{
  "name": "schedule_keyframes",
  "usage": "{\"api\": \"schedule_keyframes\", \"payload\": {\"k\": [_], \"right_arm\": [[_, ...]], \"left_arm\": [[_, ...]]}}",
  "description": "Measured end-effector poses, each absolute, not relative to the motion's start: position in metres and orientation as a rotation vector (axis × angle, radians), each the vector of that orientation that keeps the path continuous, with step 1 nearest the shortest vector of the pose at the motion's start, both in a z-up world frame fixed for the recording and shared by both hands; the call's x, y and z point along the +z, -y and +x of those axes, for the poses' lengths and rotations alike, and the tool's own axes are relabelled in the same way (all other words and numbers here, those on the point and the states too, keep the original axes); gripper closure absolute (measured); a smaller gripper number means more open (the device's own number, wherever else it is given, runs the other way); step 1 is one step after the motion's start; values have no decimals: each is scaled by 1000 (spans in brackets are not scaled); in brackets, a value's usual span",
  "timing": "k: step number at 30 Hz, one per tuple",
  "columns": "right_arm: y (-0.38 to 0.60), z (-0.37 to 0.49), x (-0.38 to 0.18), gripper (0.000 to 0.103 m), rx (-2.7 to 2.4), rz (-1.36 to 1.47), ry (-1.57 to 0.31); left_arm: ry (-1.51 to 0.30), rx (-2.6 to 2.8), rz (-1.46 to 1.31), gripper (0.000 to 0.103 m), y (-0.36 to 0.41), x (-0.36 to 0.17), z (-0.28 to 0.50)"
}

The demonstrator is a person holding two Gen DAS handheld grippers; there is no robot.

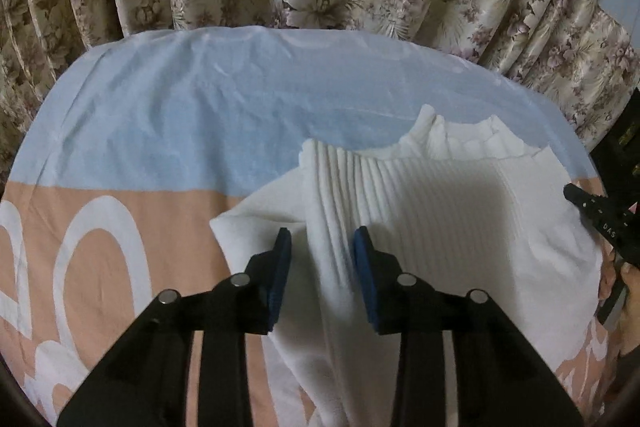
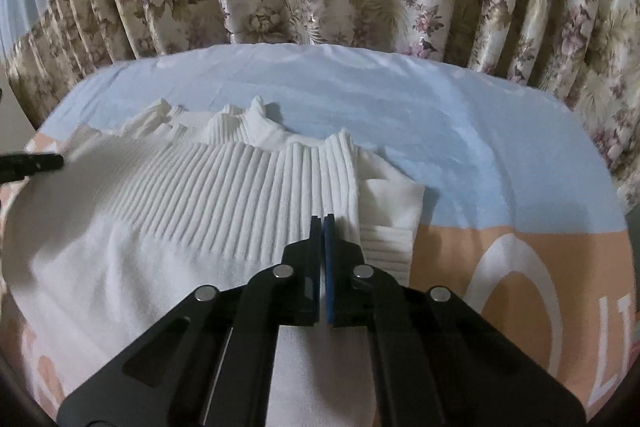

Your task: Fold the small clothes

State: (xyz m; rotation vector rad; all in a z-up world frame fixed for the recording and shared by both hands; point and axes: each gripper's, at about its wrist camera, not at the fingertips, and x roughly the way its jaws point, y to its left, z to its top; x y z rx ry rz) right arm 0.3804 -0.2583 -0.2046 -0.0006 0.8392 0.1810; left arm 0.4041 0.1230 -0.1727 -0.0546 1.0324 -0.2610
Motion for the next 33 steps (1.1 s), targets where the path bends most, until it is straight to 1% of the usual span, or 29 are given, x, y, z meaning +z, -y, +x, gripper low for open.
{"api": "schedule_keyframes", "payload": {"k": [1, 2, 3, 4, 5, 6, 8, 9, 10, 11, 12, 14, 15, 17, 19, 25, 30, 31, 33], "right_arm": [[262, 380, -202, 102, 194, 22, -841], [263, 379, -200, 98, 196, 28, -840], [263, 375, -194, 97, 199, 26, -828], [262, 367, -186, 93, 201, 11, -809], [261, 360, -180, 88, 207, 1, -797], [259, 353, -175, 85, 213, -7, -790], [253, 334, -169, 76, 224, -30, -782], [249, 323, -170, 74, 234, -42, -787], [246, 316, -171, 69, 240, -52, -797], [242, 308, -174, 63, 244, -62, -807], [237, 298, -178, 60, 251, -68, -819], [232, 283, -184, 49, 256, -63, -834], [230, 275, -187, 46, 258, -56, -841], [229, 263, -192, 36, 252, -41, -846], [230, 251, -196, 31, 243, -15, -844], [242, 230, -201, 19, 230, 90, -816], [270, 230, -200, 18, 226, 231, -771], [274, 231, -197, 14, 214, 247, -756], [283, 234, -192, 12, 182, 272, -722]], "left_arm": [[-1032, -256, -58, 67, -123, -169, 403], [-1021, -241, -45, 60, -120, -163, 400], [-998, -218, -13, 52, -117, -156, 394], [-954, -181, 51, 33, -109, -145, 383], [-915, -161, 103, 22, -101, -137, 372], [-881, -145, 163, 20, -91, -129, 357], [-879, -155, 220, 19, -75, -125, 337], [-884, -165, 238, 18, -69, -125, 329], [-884, -166, 260, 15, -60, -125, 316], [-885, -162, 273, 10, -53, -126, 307], [-887, -160, 290, 9, -45, -129, 294], [-898, -152, 285, 9, -36, -134, 281], [-914, -155, 271, 8, -32, -137, 276], [-941, -159, 231, 8, -30, -145, 268], [-976, -153, 199, 8, -28, -154, 267], [-1071, -150, 57, 8, -27, -173, 268], [-1063, -147, 59, 8, -15, -171, 275], [-1059, -150, 64, 8, -12, -171, 276], [-1062, -154, 79, 8, -6, -172, 282]]}}
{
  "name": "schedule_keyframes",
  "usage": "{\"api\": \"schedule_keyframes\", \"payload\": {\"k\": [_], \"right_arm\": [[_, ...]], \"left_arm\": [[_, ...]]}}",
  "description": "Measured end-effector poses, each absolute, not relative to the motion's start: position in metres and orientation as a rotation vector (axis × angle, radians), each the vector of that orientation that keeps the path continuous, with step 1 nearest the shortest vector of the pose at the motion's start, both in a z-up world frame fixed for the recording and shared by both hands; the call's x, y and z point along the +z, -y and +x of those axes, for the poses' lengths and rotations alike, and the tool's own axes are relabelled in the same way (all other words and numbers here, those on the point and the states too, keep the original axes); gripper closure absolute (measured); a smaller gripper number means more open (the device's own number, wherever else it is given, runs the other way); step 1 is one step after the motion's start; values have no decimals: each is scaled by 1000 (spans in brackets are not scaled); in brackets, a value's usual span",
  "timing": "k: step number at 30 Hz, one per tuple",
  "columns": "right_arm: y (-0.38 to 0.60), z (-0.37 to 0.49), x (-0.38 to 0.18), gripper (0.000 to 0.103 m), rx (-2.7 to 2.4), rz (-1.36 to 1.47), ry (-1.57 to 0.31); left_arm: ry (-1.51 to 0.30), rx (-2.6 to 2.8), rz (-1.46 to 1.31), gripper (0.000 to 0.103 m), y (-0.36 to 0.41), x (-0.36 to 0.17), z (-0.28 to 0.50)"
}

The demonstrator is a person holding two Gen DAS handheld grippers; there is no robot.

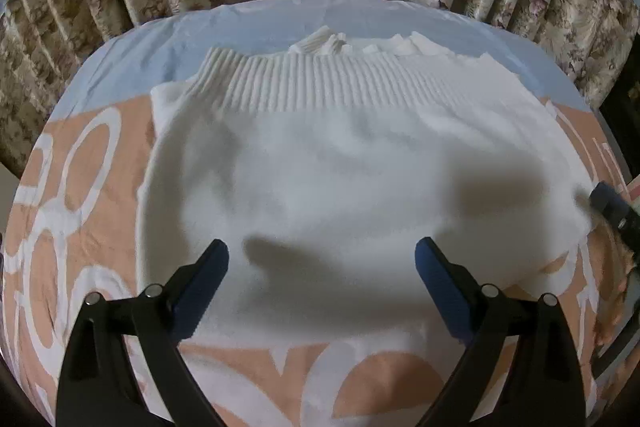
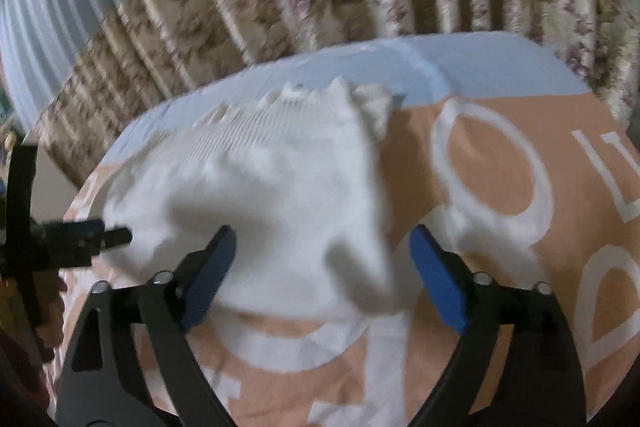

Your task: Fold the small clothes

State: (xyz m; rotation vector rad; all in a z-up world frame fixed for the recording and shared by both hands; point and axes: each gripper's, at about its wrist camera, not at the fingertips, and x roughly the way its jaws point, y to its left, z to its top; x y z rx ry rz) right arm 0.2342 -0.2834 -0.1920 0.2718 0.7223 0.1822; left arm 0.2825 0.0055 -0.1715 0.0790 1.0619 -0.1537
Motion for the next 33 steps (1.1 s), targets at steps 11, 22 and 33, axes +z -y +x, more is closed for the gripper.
{"api": "schedule_keyframes", "payload": {"k": [11, 22, 33], "right_arm": [[305, 281, -212, 7, 285, 418, -799], [280, 303, -219, 38, 356, 264, -891], [276, 313, -216, 63, 404, 246, -953]], "left_arm": [[-1071, -174, 100, 4, 13, -181, 310], [-1073, -162, 137, 3, 16, -190, 317], [-1066, -150, 185, 2, 19, -194, 317]]}}
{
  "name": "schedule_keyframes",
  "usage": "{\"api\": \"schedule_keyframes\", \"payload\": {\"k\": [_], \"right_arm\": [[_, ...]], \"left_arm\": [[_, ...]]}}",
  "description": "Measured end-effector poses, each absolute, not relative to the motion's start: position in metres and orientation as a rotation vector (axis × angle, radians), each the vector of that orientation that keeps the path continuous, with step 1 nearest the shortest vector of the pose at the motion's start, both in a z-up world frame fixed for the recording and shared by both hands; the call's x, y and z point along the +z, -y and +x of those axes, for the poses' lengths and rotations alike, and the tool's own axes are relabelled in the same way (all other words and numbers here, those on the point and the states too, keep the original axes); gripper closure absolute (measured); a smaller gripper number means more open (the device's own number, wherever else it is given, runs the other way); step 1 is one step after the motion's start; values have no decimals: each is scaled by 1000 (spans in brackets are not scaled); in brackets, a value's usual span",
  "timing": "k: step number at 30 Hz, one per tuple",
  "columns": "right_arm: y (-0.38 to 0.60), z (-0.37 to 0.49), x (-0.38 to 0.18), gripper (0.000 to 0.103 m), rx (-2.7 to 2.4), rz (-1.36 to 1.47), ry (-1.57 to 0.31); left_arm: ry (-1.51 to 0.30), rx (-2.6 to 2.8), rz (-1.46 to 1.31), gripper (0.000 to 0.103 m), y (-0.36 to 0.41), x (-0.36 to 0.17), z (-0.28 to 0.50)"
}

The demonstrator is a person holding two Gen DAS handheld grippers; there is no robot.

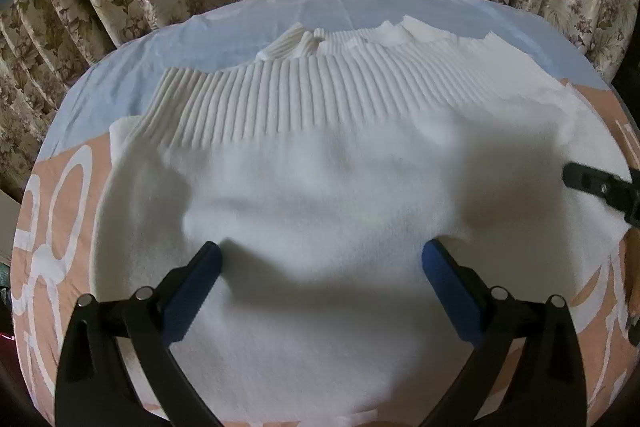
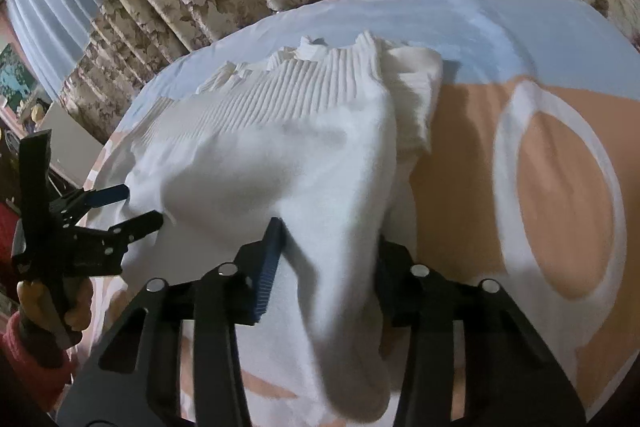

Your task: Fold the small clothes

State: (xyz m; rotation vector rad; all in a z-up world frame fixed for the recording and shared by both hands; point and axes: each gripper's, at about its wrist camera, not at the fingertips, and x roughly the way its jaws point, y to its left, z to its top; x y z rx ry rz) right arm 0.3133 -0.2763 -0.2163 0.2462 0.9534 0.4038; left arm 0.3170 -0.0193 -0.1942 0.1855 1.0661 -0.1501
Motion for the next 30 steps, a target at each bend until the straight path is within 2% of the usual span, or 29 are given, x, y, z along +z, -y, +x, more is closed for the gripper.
{"api": "schedule_keyframes", "payload": {"k": [6, 8, 17, 18, 19, 23, 30], "right_arm": [[280, 332, -217, 61, 446, 300, -1016], [282, 328, -214, 49, 423, 296, -1013], [292, 315, -219, 46, 376, 387, -964], [291, 317, -219, 48, 376, 386, -965], [289, 320, -218, 59, 374, 382, -966], [282, 329, -217, 72, 351, 373, -986], [251, 318, -200, 78, 236, 159, -959]], "left_arm": [[-1077, -156, 198, 2, 19, -196, 317], [-1077, -161, 202, 2, 18, -196, 316], [-1075, -171, 212, 2, 20, -196, 318], [-1073, -171, 212, 1, 20, -197, 318], [-1073, -171, 214, 1, 20, -197, 318], [-1066, -174, 218, 1, 20, -197, 317], [-1066, -185, 224, 1, 20, -198, 318]]}}
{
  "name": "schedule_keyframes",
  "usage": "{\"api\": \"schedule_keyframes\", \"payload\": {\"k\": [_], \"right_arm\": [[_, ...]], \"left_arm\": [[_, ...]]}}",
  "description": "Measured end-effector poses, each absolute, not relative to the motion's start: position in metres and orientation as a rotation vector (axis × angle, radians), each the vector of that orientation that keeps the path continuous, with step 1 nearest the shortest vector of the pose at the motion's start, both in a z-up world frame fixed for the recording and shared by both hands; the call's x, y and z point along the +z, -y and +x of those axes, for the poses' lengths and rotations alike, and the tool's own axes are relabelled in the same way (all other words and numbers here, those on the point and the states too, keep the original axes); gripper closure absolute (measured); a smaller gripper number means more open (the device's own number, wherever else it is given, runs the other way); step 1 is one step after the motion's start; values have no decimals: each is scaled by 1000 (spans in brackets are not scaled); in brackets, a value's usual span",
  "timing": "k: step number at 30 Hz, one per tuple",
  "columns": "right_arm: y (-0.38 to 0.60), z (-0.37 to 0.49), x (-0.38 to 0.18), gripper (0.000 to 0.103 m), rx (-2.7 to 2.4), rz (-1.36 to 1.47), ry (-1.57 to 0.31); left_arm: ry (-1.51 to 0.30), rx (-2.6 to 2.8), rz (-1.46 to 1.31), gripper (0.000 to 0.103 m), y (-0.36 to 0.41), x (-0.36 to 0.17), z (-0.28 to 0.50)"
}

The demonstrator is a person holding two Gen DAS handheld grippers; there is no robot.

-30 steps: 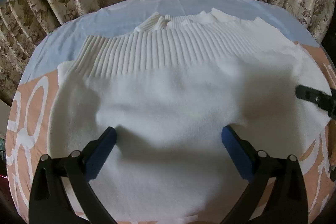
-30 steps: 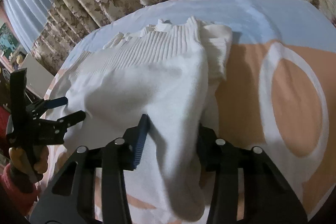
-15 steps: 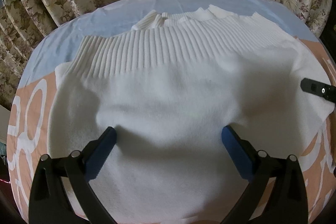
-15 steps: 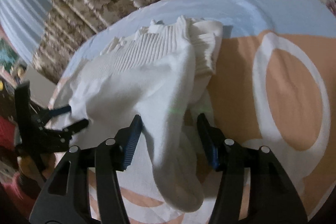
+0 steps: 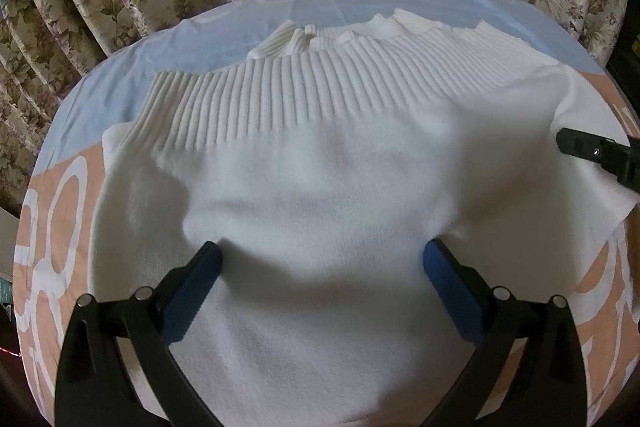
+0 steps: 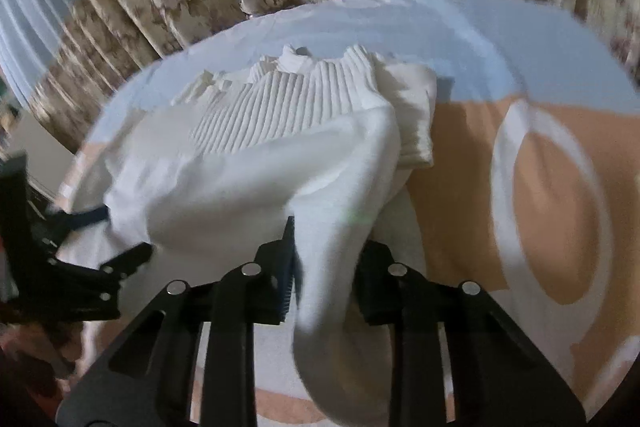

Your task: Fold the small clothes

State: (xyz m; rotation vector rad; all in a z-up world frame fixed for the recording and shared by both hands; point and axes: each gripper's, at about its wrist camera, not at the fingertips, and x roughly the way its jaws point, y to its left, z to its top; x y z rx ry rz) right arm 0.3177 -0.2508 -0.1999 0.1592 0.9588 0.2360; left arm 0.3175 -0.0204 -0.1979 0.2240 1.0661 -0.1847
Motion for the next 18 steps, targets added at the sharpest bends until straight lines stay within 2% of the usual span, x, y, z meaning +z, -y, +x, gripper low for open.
{"api": "schedule_keyframes", "payload": {"k": [7, 18], "right_arm": [[207, 301, -171, 79, 102, -120, -857], [186, 310, -159, 79, 72, -165, -872]], "left_arm": [[-1068, -181, 222, 1, 22, -198, 318], [-1074, -200, 234, 2, 18, -194, 318]]}}
